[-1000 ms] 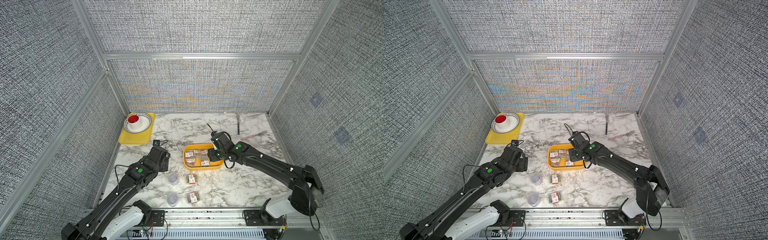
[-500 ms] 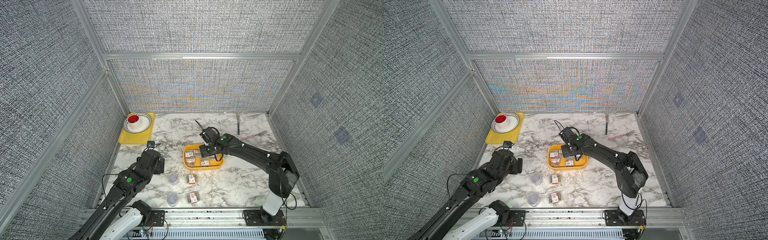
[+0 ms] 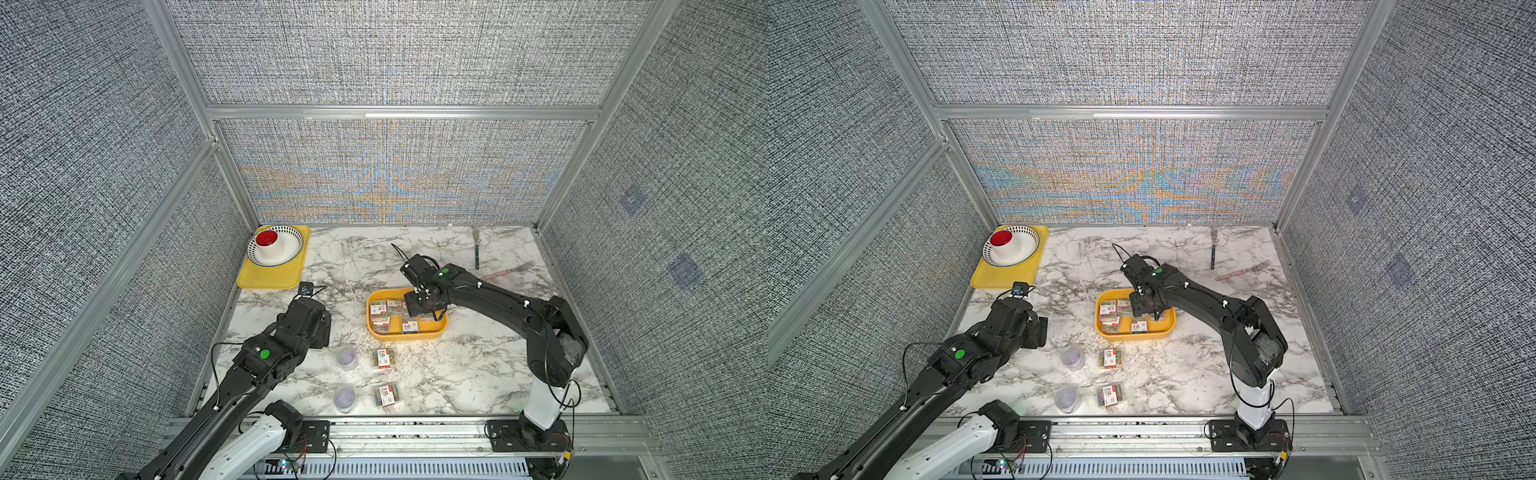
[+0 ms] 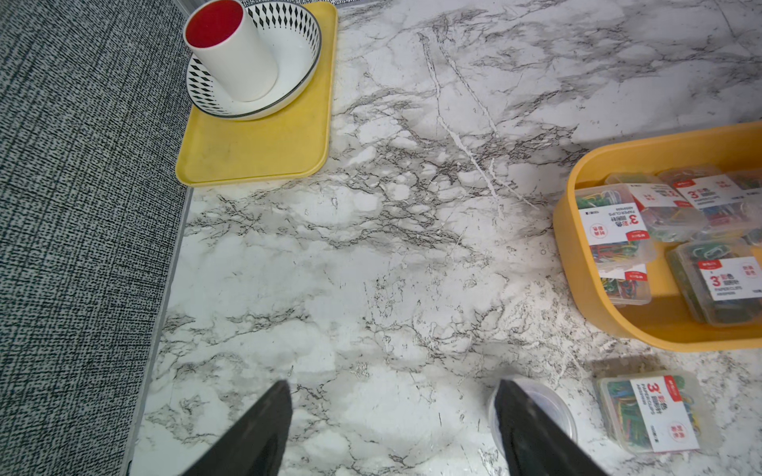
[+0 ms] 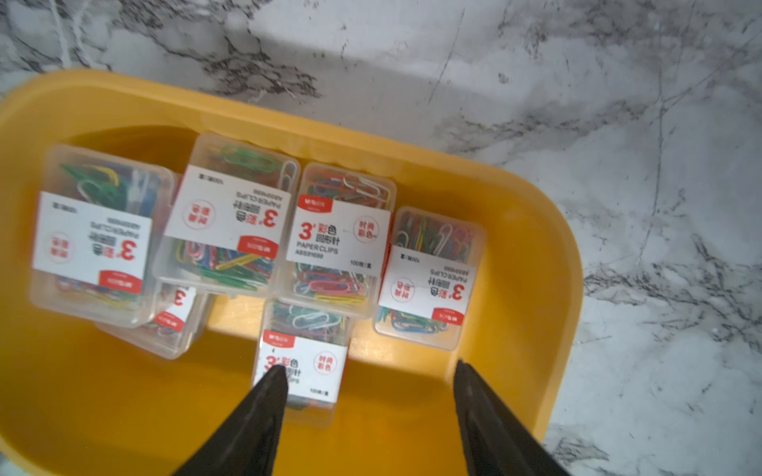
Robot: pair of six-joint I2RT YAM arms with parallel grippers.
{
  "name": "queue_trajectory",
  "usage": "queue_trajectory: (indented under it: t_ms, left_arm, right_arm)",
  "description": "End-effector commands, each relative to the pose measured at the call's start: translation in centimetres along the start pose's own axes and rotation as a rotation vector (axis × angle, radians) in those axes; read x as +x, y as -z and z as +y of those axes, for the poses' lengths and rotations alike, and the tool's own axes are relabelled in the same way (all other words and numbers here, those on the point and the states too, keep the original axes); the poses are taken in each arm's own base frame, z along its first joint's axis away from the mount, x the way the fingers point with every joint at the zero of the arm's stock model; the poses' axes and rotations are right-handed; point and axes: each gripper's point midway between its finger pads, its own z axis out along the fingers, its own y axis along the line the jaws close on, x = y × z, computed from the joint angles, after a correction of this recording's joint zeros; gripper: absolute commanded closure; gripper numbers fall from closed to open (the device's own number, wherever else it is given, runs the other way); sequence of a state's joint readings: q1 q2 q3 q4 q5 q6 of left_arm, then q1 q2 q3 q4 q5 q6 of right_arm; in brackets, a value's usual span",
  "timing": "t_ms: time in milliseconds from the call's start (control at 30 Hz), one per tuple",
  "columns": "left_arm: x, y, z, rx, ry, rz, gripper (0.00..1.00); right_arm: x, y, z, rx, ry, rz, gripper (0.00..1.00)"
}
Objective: Take the paper clips out of the storage box
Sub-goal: Pick up the boxed paper clips from the storage box.
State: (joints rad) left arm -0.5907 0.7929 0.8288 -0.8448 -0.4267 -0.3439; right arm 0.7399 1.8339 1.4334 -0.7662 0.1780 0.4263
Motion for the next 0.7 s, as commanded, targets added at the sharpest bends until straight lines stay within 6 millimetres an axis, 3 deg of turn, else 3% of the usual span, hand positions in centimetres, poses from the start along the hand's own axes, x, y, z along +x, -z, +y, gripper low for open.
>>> queue_trajectory:
  t_ms: [0,333,667]
  left_arm:
    - [-0.3,-0.1,-0.1,0.003,-0.003,-0.008,0.19]
    - [-0.2,-0.3,-0.3,0.011,-0.006,-0.004,0.19]
    - [-0.2,-0.3,-0.2,0.004,-0.005,-0.002,0.19]
  right_arm:
    - [0.9,-0.2,-0.7,0.018,-0.021,0.017,0.33]
    - [2.5,-1.9,-2.1,0.041,-0.051,0.061,0.30]
    - [1.8,-3.4,-2.3,0.031,-0.069,0.067,0.30]
